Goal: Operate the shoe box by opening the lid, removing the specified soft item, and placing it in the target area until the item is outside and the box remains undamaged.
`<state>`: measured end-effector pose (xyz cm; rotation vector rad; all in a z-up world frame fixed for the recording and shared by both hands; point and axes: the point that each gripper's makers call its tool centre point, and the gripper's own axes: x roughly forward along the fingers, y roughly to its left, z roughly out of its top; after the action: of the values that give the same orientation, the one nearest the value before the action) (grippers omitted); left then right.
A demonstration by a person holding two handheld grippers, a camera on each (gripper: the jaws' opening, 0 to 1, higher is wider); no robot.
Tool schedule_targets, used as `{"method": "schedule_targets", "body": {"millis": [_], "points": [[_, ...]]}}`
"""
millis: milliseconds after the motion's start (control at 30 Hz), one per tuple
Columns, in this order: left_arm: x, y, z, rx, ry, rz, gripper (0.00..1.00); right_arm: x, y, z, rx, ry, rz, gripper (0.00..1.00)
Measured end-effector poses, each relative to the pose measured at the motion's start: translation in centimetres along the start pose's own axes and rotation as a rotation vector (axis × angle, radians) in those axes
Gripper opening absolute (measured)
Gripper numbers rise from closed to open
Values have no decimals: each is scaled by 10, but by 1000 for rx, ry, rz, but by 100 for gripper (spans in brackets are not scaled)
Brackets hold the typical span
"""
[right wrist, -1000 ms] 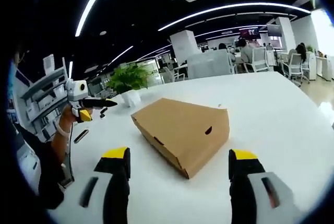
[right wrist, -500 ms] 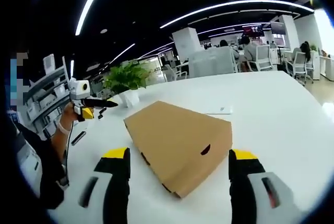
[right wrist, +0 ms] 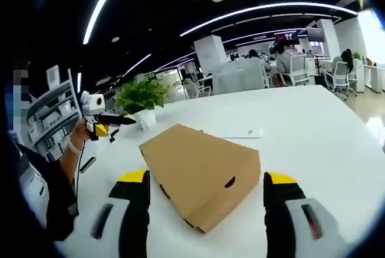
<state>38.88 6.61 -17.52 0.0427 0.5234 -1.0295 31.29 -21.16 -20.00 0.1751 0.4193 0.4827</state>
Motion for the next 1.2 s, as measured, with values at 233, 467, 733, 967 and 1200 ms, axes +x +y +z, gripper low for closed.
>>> {"method": "schedule_targets", "body": {"millis": [233, 467, 733, 967, 1200], "points": [[9, 10, -4, -3, 38, 7, 97, 3, -1, -5, 23, 20, 20, 79], [19, 14, -7, -53, 50, -29, 97, 5, -8, -9, 38, 32, 18, 79], [24, 24, -7, -53, 72, -20, 96, 10, -13, -4, 76, 37, 32, 78], [26, 36, -15, -63, 86, -9, 95, 20, -17, -8, 85, 59, 26, 76], [31, 44, -20, -68, 119, -13, 95, 20, -11, -11, 97, 71, 45, 76]]}}
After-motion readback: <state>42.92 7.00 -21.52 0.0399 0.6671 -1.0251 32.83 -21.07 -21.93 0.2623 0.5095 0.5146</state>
